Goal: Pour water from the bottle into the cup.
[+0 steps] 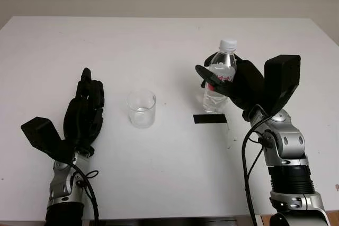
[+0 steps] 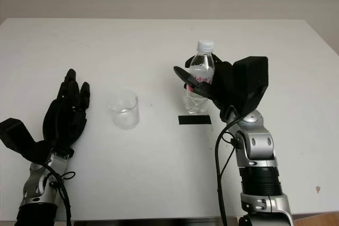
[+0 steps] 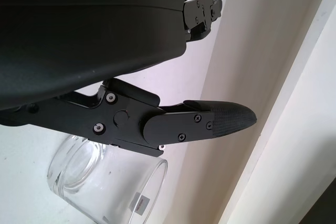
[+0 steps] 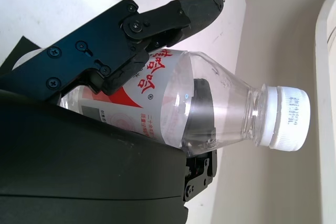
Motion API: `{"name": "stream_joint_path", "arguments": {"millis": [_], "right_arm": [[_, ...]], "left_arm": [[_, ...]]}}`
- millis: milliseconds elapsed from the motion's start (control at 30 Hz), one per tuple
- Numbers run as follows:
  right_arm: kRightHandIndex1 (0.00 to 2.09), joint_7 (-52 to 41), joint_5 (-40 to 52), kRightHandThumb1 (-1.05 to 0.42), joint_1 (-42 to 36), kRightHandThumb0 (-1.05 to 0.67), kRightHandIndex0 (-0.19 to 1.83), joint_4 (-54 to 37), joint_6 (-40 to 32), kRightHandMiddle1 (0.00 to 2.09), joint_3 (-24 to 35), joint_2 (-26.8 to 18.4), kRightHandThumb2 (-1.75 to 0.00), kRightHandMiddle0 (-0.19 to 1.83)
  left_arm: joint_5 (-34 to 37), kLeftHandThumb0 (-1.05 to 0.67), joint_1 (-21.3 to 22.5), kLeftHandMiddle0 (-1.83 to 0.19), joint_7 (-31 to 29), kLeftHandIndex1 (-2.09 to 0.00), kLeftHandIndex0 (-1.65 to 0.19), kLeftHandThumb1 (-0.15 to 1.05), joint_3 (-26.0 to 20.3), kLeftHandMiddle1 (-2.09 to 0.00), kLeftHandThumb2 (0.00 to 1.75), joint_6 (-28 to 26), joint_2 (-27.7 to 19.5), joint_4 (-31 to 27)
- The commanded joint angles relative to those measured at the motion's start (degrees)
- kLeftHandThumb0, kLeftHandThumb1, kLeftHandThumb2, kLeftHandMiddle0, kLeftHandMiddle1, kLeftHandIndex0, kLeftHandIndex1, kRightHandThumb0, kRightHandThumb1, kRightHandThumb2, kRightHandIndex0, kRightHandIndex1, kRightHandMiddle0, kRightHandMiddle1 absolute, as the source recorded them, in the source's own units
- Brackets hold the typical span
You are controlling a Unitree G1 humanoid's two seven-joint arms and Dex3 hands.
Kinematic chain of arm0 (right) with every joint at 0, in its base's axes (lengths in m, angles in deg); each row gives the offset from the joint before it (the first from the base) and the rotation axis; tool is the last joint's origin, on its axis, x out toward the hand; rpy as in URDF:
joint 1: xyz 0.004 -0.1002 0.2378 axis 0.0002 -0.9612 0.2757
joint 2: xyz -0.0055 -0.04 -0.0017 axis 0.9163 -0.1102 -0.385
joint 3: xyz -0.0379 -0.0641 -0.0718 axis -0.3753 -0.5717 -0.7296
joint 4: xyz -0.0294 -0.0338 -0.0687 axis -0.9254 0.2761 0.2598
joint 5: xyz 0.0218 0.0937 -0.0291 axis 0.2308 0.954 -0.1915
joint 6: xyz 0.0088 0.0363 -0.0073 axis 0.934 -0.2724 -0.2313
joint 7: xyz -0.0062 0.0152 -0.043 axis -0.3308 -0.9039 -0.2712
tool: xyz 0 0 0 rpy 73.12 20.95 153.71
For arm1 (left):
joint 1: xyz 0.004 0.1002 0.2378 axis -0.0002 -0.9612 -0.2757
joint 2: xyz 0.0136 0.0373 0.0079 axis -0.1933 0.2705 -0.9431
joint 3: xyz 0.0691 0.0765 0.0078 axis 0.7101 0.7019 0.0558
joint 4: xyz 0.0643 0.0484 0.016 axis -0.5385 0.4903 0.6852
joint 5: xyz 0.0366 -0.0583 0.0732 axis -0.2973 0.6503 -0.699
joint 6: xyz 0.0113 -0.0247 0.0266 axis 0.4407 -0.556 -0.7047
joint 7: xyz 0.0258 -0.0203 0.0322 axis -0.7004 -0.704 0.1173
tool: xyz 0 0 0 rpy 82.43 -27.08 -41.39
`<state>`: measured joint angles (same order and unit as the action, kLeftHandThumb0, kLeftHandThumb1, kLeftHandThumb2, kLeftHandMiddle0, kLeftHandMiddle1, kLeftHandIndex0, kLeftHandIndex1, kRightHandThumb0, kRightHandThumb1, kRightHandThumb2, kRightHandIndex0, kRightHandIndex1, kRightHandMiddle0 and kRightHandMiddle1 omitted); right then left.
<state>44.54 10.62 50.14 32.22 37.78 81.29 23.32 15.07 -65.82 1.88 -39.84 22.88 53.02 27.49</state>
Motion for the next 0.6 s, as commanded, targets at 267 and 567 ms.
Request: {"name": "stream_joint_path", "arguments": {"millis": [267, 567], "right_arm": [[2.09, -0.57, -1.03, -1.05, -0.8, -0.37, 1.55, 2.53, 2.01, 2.09, -0.58, 1.74, -0.36, 1.09], [2.09, -1.76, -1.39, -1.05, -2.6, -0.37, 1.55, 2.73, 4.3, 2.09, -0.59, 1.73, -0.37, 1.14]], "left_arm": [[-0.07, -0.68, -1.43, 0.15, -0.46, -0.06, 0.15, 1.05, -0.34, -0.05, 0.44, -0.64, -0.85, -0.75], [-0.34, -0.69, -0.9, 0.14, -0.39, -0.06, 0.15, 1.05, -0.5, -0.06, 0.43, -0.92, -1.31, -0.42]]}}
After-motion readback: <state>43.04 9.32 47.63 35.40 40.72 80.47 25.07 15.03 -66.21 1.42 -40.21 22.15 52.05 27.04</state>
